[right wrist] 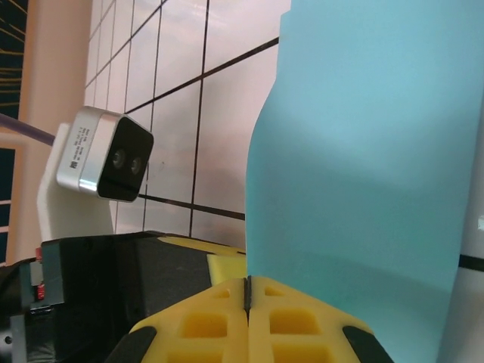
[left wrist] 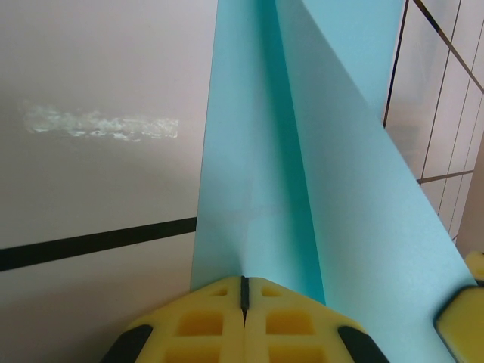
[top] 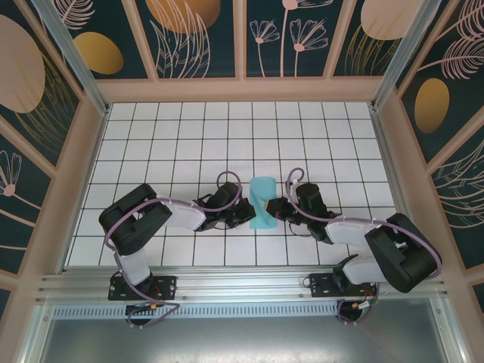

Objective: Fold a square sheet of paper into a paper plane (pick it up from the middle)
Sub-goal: Fold the triangle a second time at the center of the table.

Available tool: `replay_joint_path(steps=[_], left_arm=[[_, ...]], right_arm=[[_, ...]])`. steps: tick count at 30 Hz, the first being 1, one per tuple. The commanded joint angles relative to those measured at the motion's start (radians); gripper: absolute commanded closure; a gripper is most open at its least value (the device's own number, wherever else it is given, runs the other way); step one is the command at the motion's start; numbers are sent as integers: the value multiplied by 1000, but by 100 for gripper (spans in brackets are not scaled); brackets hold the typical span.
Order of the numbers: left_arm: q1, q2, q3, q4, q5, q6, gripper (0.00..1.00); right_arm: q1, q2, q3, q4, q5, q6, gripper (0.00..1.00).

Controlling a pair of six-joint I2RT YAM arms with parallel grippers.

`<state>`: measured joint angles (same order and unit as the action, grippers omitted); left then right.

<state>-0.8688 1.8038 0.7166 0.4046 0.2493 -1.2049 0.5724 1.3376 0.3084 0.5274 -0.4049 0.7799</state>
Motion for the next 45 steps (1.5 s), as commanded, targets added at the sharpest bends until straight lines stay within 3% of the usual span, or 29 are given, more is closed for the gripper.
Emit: replay_joint_path(steps=[1, 8, 18, 33, 45], left_arm=[[-2, 40, 7, -85, -40, 35, 95], [-2, 51, 25, -110, -44, 47, 95], [-2, 51, 29, -124, -50, 52, 95], [-2, 63, 41, -131, -46, 59, 95], [-1, 60, 47, -147, -48, 69, 95]], right_arm=[[-20, 30, 40, -49, -87, -115, 98], [-84, 85, 70, -66, -215, -213, 98], [-180, 91, 87, -179, -300, -330, 96], [-207, 190, 209, -318, -291, -486, 94], [-219, 271, 310, -405, -387, -604, 92]])
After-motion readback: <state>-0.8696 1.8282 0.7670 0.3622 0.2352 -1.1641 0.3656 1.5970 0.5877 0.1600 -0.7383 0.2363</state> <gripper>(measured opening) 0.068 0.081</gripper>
